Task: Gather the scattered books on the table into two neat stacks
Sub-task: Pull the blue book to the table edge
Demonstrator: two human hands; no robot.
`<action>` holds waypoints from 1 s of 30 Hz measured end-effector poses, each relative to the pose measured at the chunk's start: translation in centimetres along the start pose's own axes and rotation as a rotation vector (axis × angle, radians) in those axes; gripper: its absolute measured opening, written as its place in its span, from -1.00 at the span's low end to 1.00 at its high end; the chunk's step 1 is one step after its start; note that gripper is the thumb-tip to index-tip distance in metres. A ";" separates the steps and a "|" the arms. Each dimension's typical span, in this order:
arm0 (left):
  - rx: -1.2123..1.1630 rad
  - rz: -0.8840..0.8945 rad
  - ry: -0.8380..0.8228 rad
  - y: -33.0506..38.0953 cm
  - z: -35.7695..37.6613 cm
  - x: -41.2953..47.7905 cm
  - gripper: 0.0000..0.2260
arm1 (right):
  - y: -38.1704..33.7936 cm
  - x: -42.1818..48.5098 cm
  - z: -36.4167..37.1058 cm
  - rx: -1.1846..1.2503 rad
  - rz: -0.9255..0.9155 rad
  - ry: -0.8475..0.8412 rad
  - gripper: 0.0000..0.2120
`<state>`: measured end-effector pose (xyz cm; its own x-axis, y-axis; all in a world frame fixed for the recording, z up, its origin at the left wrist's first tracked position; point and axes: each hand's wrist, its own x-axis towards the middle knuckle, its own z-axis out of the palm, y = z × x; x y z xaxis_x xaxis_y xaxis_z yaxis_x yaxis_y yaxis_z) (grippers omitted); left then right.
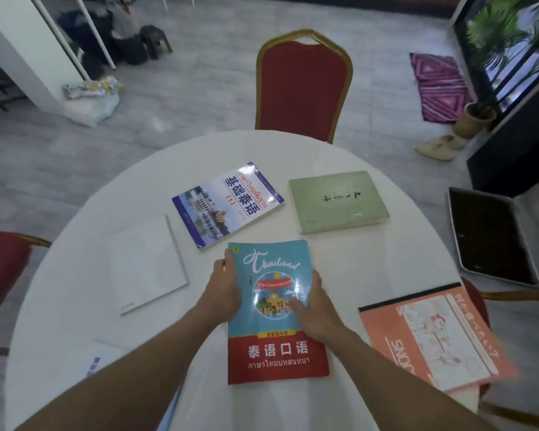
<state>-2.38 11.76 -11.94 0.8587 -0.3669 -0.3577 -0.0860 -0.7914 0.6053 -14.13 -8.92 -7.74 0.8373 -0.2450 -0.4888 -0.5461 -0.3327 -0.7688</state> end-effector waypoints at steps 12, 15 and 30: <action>0.047 -0.042 -0.185 -1.4 -0.9 -8.4 -0.07 | 3.1 -4.2 2.7 -0.255 0.091 -0.083 -0.40; 0.082 -0.083 -0.222 -2.0 -0.7 -9.4 -0.04 | 3.2 -5.0 2.8 -0.293 0.104 -0.109 -0.35; 0.320 0.010 -0.313 -2.8 -0.4 -11.8 -0.10 | 4.4 -6.9 5.6 -0.686 -0.211 -0.107 -0.12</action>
<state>-12.10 18.51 -9.13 0.6673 -0.4668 -0.5804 -0.2879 -0.8803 0.3770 -22.18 -3.55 -10.06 0.9054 -0.0334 -0.4232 -0.2361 -0.8681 -0.4367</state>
